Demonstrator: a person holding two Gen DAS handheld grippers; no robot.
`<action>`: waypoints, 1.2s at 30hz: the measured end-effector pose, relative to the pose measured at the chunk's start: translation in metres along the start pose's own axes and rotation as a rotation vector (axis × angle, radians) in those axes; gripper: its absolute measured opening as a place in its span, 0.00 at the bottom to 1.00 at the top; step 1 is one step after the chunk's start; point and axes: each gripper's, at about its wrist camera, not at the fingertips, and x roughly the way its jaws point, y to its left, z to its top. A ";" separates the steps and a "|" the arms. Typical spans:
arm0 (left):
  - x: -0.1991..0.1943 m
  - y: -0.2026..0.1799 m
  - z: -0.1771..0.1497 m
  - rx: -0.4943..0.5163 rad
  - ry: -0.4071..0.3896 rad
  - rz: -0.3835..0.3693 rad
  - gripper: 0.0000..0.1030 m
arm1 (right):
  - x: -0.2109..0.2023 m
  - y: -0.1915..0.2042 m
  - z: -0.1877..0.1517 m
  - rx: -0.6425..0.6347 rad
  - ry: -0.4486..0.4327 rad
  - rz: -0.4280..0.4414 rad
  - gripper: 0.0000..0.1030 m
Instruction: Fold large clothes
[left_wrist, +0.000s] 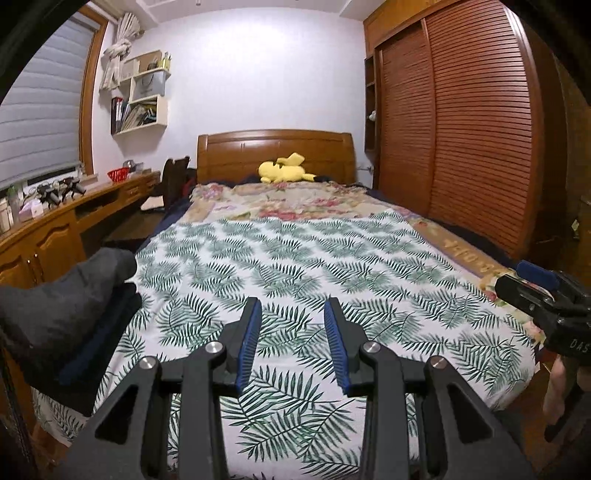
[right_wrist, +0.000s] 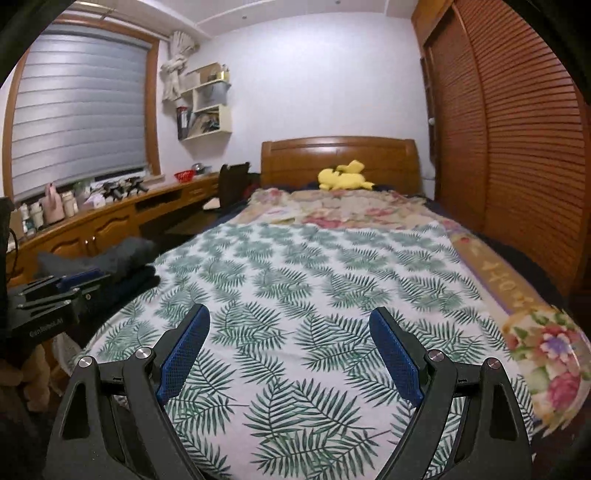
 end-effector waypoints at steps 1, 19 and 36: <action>-0.003 -0.002 0.002 0.001 -0.007 -0.001 0.33 | -0.005 -0.001 0.002 0.004 -0.009 -0.005 0.87; -0.056 -0.014 0.015 0.007 -0.079 0.004 0.33 | -0.052 -0.011 0.013 0.052 -0.114 -0.037 0.87; -0.048 -0.008 0.011 -0.009 -0.059 0.020 0.33 | -0.051 -0.009 0.012 0.052 -0.110 -0.041 0.87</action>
